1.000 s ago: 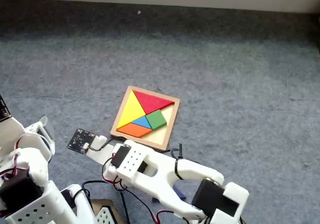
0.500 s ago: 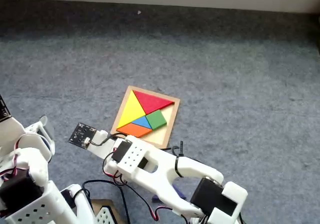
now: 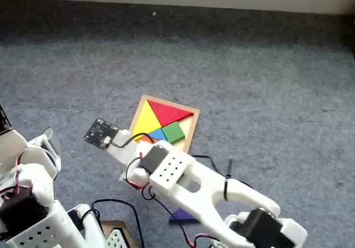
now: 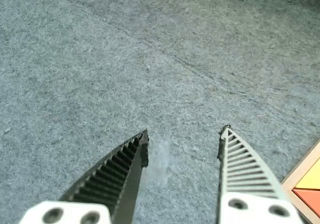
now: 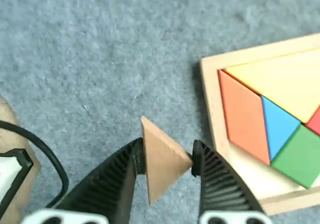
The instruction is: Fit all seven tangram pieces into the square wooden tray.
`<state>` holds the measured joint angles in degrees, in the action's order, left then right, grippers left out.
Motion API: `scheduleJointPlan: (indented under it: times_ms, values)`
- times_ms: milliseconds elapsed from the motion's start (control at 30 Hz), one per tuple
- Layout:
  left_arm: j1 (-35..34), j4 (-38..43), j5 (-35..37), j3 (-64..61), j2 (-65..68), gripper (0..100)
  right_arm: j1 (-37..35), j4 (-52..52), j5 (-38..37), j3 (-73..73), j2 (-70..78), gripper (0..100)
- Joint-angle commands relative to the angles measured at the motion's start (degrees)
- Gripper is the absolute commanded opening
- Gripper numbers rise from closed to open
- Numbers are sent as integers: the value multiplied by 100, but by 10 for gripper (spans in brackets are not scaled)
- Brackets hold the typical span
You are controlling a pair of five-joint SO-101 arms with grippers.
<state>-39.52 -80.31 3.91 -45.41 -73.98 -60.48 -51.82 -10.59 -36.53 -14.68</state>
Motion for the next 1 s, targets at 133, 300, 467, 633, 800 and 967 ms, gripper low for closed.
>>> scheduleJointPlan:
  times_ms: [133,300,467,633,800,967]
  values:
    - [92,484,44,-523,-31,232,954,-48,-26,-136,-1024,105]
    - [338,835,62,-945,-31,232,1596,347,-35,-163,-1015,105]
    - [1288,1248,62,-1684,-31,232,2009,778,-651,-163,-611,105]
    - [1613,1855,62,-2308,-31,231,2325,1182,-1521,-119,330,105]
    - [1745,2268,62,-2695,-40,231,2536,1297,-2523,242,1121,105]
    - [1745,2268,62,-2730,-40,231,2545,1279,-2796,576,1473,111]
